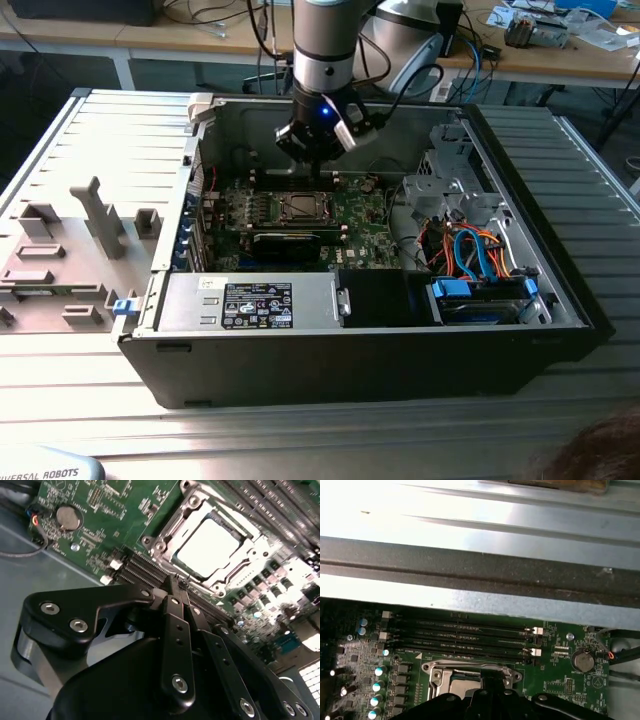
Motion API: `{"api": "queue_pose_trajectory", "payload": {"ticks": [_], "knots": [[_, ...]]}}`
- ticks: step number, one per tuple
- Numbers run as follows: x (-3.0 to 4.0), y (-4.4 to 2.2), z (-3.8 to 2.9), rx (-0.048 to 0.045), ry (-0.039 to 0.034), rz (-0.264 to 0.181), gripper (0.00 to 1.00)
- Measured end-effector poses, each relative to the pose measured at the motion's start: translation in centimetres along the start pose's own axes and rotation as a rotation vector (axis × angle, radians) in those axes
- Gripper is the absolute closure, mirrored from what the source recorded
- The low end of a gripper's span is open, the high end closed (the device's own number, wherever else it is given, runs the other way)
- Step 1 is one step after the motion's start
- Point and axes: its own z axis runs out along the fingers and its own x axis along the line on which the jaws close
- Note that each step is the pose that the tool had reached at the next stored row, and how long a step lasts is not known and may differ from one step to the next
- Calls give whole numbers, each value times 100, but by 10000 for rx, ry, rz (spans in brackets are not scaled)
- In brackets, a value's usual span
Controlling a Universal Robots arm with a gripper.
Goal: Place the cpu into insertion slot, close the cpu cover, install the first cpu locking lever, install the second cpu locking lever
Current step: 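Install the second cpu locking lever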
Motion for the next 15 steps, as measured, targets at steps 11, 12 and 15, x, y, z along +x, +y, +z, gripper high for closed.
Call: {"api": "queue_pose_trajectory", "payload": {"ticks": [11,12,15], "knots": [[0,-1,0,-772,-86,7,89],[0,-1,0,-827,-92,7,89],[0,-1,0,-962,-107,8,89]]}}
